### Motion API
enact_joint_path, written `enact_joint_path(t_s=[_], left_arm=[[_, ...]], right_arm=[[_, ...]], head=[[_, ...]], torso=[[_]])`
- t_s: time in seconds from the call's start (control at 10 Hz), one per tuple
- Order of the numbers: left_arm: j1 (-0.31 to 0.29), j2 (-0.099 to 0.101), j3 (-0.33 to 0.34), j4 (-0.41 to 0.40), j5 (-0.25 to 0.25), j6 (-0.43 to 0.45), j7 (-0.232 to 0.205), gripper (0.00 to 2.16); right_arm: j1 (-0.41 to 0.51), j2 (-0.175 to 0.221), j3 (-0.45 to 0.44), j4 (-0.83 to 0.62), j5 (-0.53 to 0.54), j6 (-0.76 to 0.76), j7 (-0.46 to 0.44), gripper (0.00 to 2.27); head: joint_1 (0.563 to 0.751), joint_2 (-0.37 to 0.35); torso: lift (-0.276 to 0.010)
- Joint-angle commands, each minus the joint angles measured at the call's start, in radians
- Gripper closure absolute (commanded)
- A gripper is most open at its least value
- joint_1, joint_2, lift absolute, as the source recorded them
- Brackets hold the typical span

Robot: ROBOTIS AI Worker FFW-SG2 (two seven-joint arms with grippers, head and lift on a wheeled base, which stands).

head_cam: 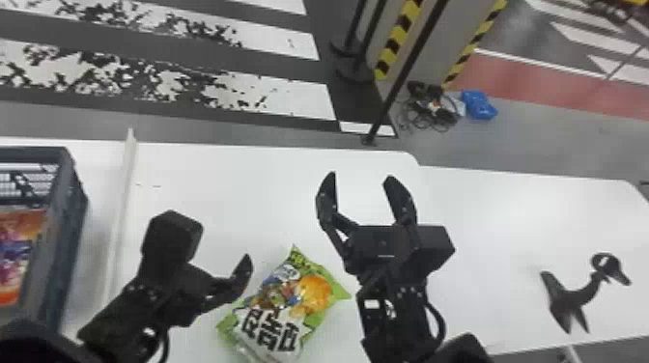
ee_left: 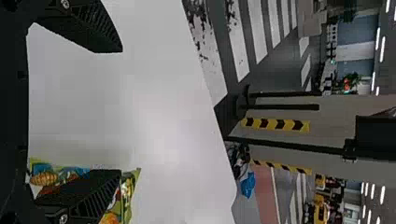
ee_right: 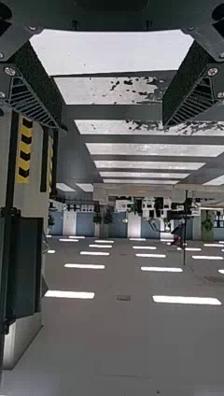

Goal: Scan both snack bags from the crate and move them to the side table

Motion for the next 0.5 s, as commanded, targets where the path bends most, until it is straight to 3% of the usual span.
enact_joint_path(t_s=[0.0,0.1,0.2,0.4], left_arm=[[0.046,0.035,0.083,-0.063,0.022,-0.036,0.011,0.07],[0.072,0.048,0.14,-0.096,0.043,-0.082,0.034,0.07],[0.098,0.045,0.195,-0.096,0.069,-0.181,0.088,0.07],[0.143,0.047,0.296,-0.112,0.091,-0.313,0.107,0.07]], right_arm=[[-0.002,0.0,0.001,0.008,0.0,0.0,0.0,0.12],[-0.003,0.0,0.003,0.016,0.002,-0.006,0.0,0.12],[-0.005,0.0,0.006,0.025,0.002,-0.019,0.0,0.12],[-0.005,0.002,0.007,0.036,0.003,-0.019,0.0,0.12]], head=[[0.695,-0.312],[0.695,-0.265],[0.695,-0.222],[0.695,-0.136]], torso=[[-0.029],[-0.029],[-0.029],[-0.029]])
